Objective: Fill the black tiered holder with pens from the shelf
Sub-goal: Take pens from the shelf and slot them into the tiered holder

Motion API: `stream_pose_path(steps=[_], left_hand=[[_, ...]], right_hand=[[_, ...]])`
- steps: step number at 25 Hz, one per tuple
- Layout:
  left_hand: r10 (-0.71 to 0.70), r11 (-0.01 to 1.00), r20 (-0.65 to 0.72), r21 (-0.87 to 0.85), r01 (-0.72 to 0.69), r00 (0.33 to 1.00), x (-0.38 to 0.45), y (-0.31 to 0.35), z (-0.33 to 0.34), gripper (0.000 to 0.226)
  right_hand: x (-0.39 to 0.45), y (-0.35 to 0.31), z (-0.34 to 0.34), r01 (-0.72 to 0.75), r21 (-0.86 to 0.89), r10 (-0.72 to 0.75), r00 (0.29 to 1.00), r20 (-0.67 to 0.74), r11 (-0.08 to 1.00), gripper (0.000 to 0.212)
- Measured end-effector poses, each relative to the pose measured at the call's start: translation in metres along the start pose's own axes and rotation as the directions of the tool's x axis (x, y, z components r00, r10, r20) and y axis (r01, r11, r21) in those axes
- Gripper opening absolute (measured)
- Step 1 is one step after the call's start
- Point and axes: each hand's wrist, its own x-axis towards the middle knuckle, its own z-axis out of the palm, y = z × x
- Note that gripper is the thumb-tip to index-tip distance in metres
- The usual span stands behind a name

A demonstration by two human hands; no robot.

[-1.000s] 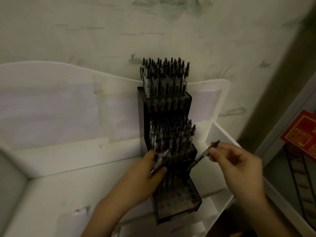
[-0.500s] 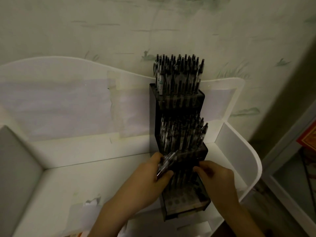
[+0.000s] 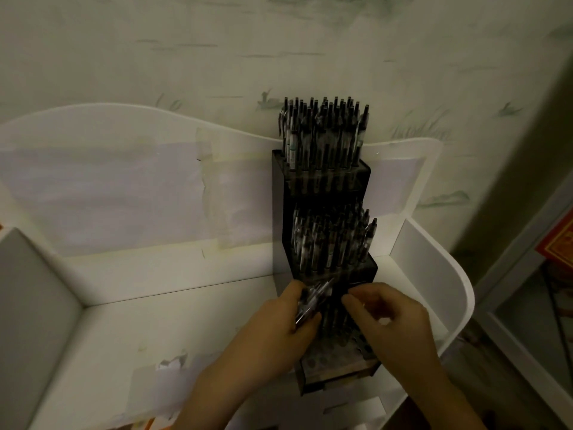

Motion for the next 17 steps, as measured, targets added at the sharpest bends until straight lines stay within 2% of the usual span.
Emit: stream_pose_path(steps=[2,3,9,13,15,17], left_hand=[[-0.002,1.000,0.010,0.024,0.002,1.000,0.001,0.002,0.004,0.017],[0.000,0.999,0.017,0.038,-0.001,1.000,0.002,0.002,0.006,0.018],[0.005,0.997,0.040,0.082,-0.009,0.999,0.005,0.004,0.017,0.018],[-0.004,0.995,0.021,0.103,0.002,1.000,0.005,-0.003,0.017,0.019],[-0.015,0.995,0.003,0.099,0.015,1.000,0.005,-0.007,0.014,0.020],[-0.028,0.995,-0.018,0.100,0.029,0.999,0.005,-0.009,0.011,0.021]], right_hand=[[-0.007,-0.023,0.002,-0.111,0.275,0.069,0.985,0.160,0.955,0.018],[-0.008,-0.030,0.004,-0.159,0.336,0.091,0.974,0.208,0.929,0.019],[-0.008,-0.032,0.005,-0.313,0.386,0.247,0.946,0.211,0.868,0.019],[0.009,-0.029,-0.024,-0.294,0.488,0.293,0.953,0.081,0.822,0.020],[0.019,-0.028,-0.040,-0.202,0.493,0.258,0.965,-0.047,0.846,0.023],[0.024,-0.025,-0.046,-0.119,0.417,0.200,0.967,-0.156,0.901,0.018]])
